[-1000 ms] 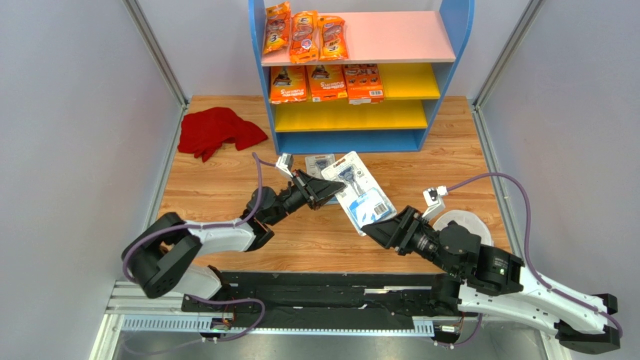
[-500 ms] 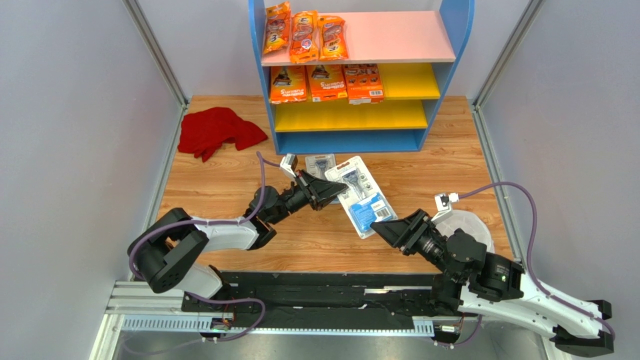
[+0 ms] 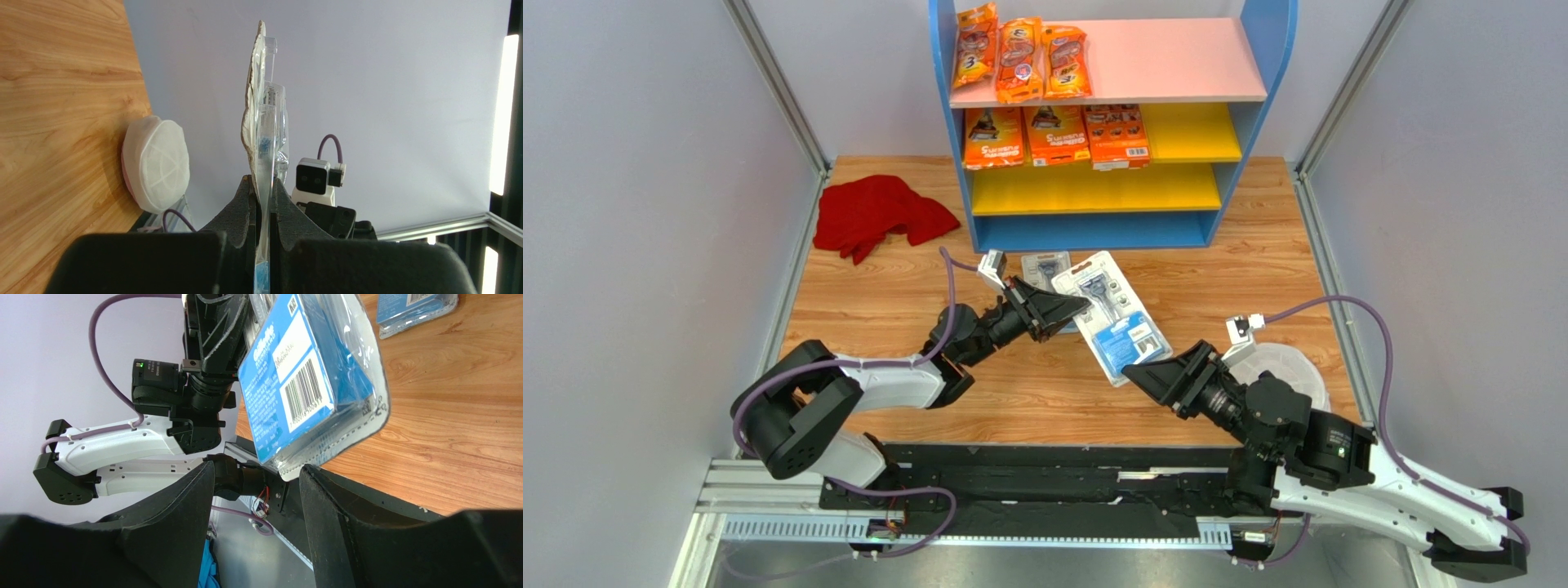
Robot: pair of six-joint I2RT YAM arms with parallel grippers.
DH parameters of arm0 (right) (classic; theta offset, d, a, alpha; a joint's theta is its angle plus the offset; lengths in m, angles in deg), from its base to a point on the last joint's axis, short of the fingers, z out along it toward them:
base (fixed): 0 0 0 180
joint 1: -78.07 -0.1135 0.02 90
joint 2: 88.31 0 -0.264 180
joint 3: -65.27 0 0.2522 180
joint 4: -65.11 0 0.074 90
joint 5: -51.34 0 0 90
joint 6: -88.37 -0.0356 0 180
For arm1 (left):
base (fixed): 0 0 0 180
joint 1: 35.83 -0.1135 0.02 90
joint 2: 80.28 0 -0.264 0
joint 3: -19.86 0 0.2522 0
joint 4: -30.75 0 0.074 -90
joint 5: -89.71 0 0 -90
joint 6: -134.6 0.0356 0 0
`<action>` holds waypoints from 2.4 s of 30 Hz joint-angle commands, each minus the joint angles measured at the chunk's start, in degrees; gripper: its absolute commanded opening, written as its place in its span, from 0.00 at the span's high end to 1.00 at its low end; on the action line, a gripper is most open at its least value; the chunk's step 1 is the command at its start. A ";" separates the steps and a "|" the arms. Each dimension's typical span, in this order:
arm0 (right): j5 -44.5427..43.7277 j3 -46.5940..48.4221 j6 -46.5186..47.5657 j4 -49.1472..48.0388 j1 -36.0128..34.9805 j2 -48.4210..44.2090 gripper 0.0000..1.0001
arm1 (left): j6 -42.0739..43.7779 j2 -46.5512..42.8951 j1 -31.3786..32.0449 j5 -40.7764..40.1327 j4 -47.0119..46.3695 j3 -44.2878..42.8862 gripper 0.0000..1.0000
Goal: Place and organize the shaving razors onto the shelf
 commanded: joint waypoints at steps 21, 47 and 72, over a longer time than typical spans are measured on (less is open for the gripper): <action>-4.45 -6.90 3.83 -9.09 -0.03 -8.41 0.37 | -0.18 4.25 1.11 3.21 -20.71 -6.44 1.00; -6.82 -6.28 3.75 -7.34 -0.03 -9.37 1.00 | 5.79 0.04 2.60 6.46 -16.42 1.82 0.01; -6.21 -1.10 4.27 -3.46 -0.03 -2.96 1.00 | 37.35 -46.01 6.12 -44.59 126.15 -16.98 0.01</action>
